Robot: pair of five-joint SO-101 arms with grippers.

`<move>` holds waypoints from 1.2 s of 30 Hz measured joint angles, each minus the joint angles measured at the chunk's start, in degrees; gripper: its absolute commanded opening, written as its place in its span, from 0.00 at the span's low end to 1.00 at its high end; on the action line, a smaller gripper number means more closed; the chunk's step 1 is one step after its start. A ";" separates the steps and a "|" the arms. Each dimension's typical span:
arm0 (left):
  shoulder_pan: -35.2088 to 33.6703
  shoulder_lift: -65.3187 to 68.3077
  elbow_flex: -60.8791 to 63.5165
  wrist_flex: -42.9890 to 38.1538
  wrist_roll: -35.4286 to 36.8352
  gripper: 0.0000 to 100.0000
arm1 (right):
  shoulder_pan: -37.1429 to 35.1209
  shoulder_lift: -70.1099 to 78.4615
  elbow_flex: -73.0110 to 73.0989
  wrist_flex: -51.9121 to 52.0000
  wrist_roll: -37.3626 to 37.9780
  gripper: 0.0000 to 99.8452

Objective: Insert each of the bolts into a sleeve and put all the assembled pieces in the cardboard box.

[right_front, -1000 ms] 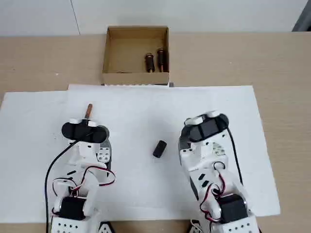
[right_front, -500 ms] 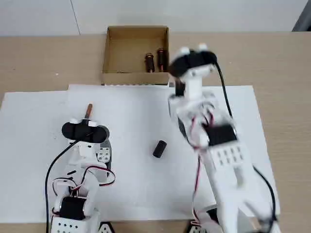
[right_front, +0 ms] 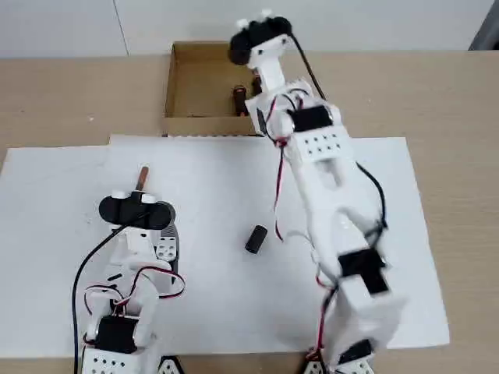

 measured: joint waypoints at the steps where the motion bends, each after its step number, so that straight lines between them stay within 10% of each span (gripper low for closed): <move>1: 0.00 0.00 0.00 0.00 0.00 0.01 | -0.09 2.55 -2.46 0.00 1.49 0.00; 18: 0.00 0.00 0.00 0.09 0.09 0.01 | -0.09 39.21 -44.92 0.26 15.03 0.13; 36: 0.00 0.00 0.00 0.09 0.09 0.01 | 0.00 43.78 -65.67 15.82 15.65 0.13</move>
